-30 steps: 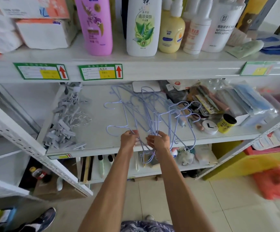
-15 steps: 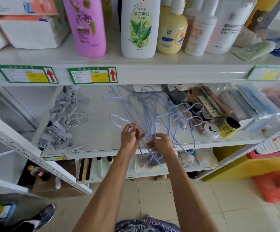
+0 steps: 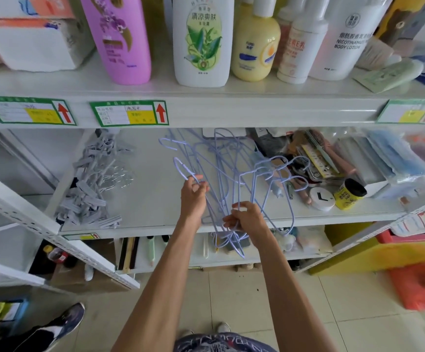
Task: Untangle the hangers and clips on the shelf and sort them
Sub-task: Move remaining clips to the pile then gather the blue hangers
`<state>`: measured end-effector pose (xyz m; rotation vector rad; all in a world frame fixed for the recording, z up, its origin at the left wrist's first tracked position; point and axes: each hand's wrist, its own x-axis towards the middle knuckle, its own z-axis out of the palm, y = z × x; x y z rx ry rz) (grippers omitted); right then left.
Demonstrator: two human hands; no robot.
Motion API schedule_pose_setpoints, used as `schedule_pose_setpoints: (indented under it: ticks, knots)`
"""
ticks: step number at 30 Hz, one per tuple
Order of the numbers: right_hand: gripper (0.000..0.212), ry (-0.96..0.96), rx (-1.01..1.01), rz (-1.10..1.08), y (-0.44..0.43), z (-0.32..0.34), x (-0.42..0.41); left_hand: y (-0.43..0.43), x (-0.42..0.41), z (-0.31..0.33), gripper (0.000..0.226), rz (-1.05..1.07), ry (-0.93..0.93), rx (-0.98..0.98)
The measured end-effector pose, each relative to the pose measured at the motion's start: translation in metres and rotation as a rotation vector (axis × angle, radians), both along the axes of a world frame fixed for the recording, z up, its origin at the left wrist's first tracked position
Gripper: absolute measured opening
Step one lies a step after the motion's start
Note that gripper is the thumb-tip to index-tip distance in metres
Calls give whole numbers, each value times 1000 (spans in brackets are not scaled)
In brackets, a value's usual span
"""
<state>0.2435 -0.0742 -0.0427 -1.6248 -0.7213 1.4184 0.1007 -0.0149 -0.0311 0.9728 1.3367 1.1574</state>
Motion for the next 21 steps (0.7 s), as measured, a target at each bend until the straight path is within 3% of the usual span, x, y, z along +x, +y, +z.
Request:
schedule_pose_setpoints:
  ticks: [3, 6, 10, 14, 16, 19, 21]
  knots:
    - [16, 0, -3, 14, 1, -4, 5, -4, -3, -4, 32, 16, 44, -41]
    - [18, -47, -26, -34, 2, -14, 7, -7, 0, -6, 37, -29, -51, -129]
    - [27, -153, -61, -62, -1, -18, 6, -16, 2, -10, 78, -172, -215, -230]
    - [38, -249, -50, -29, -1, -17, 6, -21, 3, -14, 105, -224, -112, -154]
    - [37, -161, 8, -9, -4, -15, 6, -24, 4, -12, 110, -217, -32, -135]
    - [42, -32, 87, -52, -10, -10, 5, -30, 8, -11, 99, -137, 21, -140]
    - [39, 11, 108, -96, -15, -8, 6, -32, 9, -12, 96, -80, -93, -121]
